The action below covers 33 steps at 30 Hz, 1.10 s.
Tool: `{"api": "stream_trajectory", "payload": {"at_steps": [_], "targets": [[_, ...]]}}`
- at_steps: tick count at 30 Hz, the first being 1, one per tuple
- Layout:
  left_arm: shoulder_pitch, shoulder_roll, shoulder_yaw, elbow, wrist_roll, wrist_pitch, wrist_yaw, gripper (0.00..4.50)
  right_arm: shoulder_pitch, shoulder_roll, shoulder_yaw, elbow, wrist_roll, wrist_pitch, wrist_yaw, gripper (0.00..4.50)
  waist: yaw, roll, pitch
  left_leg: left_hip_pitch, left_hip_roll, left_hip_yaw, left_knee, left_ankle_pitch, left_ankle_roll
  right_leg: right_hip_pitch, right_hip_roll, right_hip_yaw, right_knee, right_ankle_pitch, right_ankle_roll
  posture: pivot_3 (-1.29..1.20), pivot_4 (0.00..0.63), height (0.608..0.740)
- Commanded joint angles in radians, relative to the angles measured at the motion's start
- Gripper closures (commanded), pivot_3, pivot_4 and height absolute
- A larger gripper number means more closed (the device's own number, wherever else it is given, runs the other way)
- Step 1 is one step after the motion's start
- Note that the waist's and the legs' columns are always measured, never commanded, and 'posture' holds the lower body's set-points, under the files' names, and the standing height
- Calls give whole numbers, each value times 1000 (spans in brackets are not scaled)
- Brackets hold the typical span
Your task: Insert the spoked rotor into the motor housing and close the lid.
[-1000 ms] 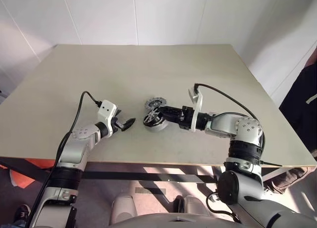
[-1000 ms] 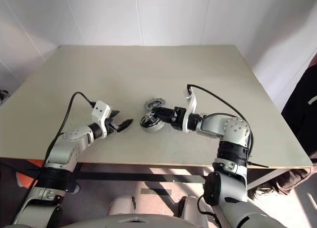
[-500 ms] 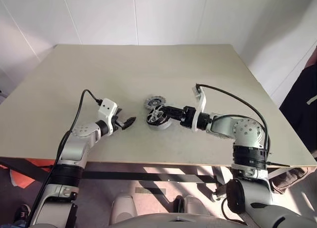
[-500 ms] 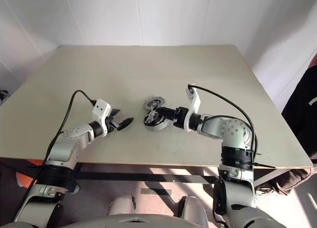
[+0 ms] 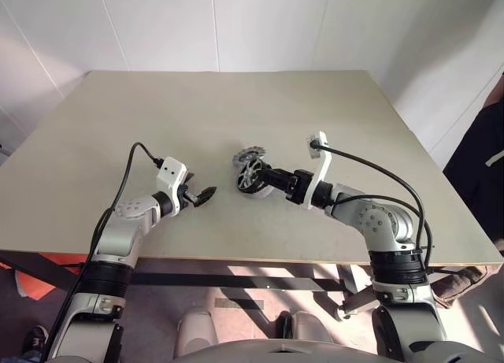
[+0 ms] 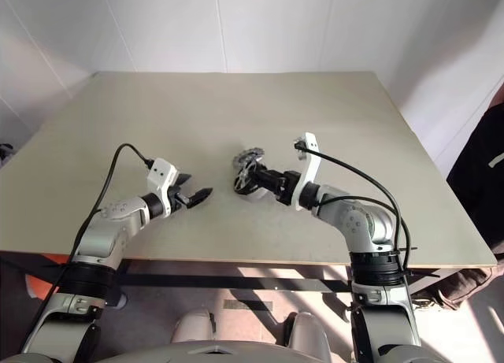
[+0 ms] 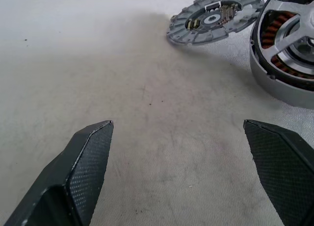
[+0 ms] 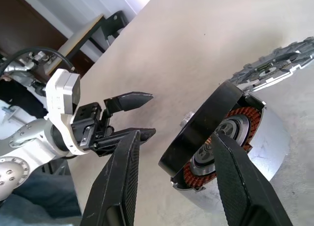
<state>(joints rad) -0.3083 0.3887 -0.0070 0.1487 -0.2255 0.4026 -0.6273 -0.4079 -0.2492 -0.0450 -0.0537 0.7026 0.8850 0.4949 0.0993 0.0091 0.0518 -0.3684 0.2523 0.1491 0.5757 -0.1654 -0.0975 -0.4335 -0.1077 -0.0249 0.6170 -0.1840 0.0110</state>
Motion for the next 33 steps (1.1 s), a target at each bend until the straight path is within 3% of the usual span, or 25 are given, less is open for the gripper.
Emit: {"api": "stream_trajectory", "payload": {"at_steps": [1,11,25,33], "targets": [[-15,6,8,-26,-2,-5,0,0,-15,2,15,-25,-56,-116,30,1918,0,0,0,0,0,0,0,0,0,0,0,0,0,0,-1,0,0,740],[-13,6,12,-25,-2,-6,2,0,-25,-8,94,57,-294,-337,7,1918,-2,0,0,0,0,0,0,-2,4,0,0,0,0,1,-2,0,0,740],[-11,6,7,-25,-1,-4,-1,0,-51,15,103,190,-558,-705,-106,1918,-5,0,0,0,0,0,0,-3,5,0,0,0,-1,2,-3,0,0,740],[-14,6,5,-23,0,-2,-3,0,-68,30,95,228,-564,-717,-109,1918,-6,0,0,0,0,0,0,-3,5,0,0,0,-1,2,-4,0,0,740]]}}
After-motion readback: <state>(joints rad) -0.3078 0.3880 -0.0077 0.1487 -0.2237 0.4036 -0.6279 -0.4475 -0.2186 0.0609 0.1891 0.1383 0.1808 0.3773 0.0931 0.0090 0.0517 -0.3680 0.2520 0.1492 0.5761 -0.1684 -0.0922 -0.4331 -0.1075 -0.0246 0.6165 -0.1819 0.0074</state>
